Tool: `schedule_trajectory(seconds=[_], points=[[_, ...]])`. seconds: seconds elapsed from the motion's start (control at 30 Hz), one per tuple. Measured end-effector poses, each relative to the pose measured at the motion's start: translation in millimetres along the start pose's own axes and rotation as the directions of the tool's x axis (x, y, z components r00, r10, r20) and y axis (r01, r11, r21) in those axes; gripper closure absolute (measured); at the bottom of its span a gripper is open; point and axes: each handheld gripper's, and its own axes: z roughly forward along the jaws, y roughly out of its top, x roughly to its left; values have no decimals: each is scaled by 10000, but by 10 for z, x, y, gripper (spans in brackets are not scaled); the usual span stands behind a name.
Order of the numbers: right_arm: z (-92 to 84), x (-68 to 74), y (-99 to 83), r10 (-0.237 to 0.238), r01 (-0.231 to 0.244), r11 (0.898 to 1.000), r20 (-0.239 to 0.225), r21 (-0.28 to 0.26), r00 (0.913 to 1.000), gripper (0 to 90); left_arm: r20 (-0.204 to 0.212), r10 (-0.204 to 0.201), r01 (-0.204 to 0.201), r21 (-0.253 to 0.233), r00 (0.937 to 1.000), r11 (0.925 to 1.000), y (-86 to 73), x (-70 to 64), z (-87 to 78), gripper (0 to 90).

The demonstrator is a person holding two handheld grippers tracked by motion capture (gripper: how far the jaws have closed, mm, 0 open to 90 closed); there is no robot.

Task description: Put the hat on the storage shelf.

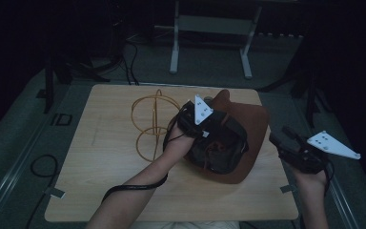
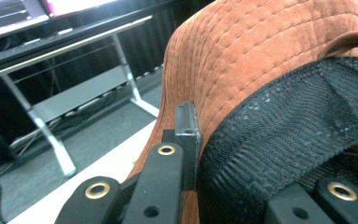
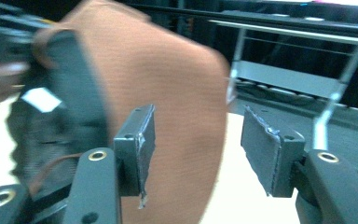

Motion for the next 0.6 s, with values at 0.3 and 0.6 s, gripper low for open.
schedule_trajectory(seconds=[0.3, 0.6], points=[[-23, -345, -27, 415, -467, 9975, 969, 524, 9944, 470, 1931, 555, -281, -1421, 9796, 9895, -90, 31, -259, 858], [187, -291, -117, 894, -900, 9916, 108, 930, 9959, 439, 4051, 1192, -278, -2244, 9065, 9741, -203, 71, -401, 856]])
